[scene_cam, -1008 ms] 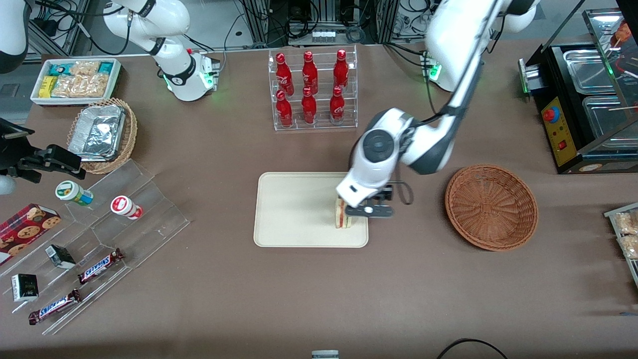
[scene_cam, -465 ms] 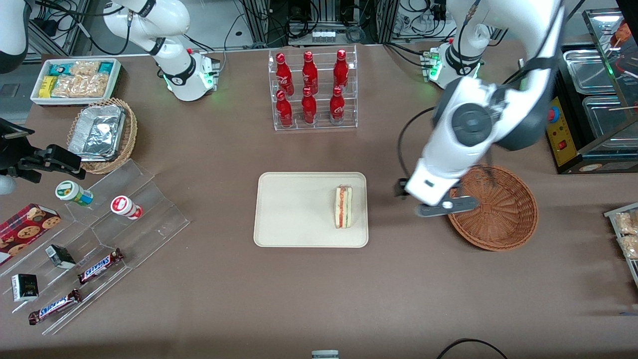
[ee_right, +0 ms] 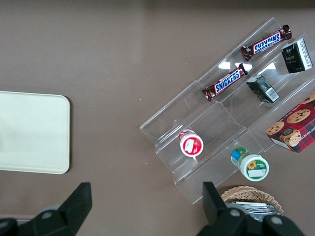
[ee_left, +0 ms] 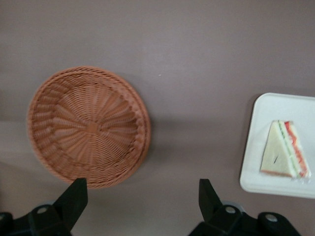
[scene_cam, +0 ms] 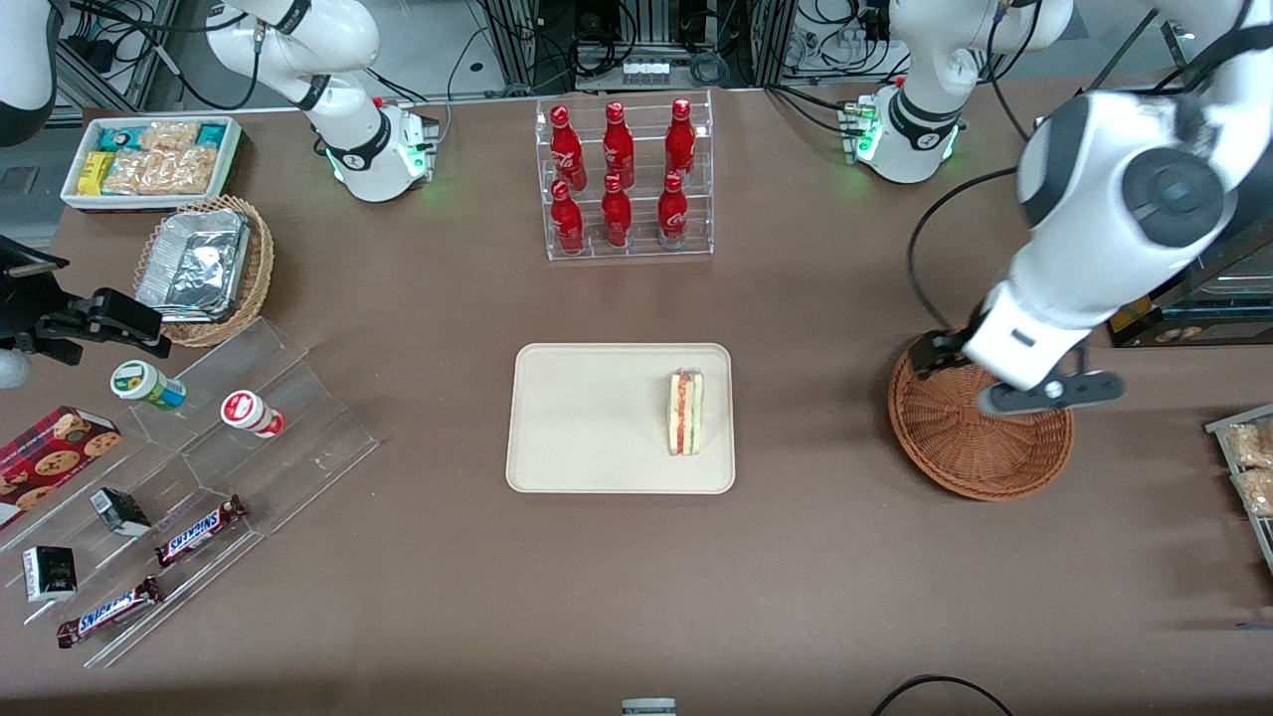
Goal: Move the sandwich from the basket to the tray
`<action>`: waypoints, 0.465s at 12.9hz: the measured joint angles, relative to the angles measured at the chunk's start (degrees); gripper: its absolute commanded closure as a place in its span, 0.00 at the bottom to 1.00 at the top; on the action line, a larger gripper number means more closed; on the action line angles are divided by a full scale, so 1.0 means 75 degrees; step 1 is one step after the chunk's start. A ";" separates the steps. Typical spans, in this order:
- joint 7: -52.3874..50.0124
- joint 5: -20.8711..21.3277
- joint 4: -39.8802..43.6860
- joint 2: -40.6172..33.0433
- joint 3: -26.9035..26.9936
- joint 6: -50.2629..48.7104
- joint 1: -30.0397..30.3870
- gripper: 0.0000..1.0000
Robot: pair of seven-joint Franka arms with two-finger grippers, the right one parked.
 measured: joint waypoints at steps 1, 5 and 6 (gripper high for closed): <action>0.0271 0.0000 -0.0047 -0.0265 0.0001 -0.0233 0.0160 0.00; 0.0502 0.0008 -0.0154 -0.0982 0.0018 -0.0597 0.0647 0.00; 0.0562 0.0008 -0.0160 -0.1081 0.0024 -0.0616 0.0834 0.00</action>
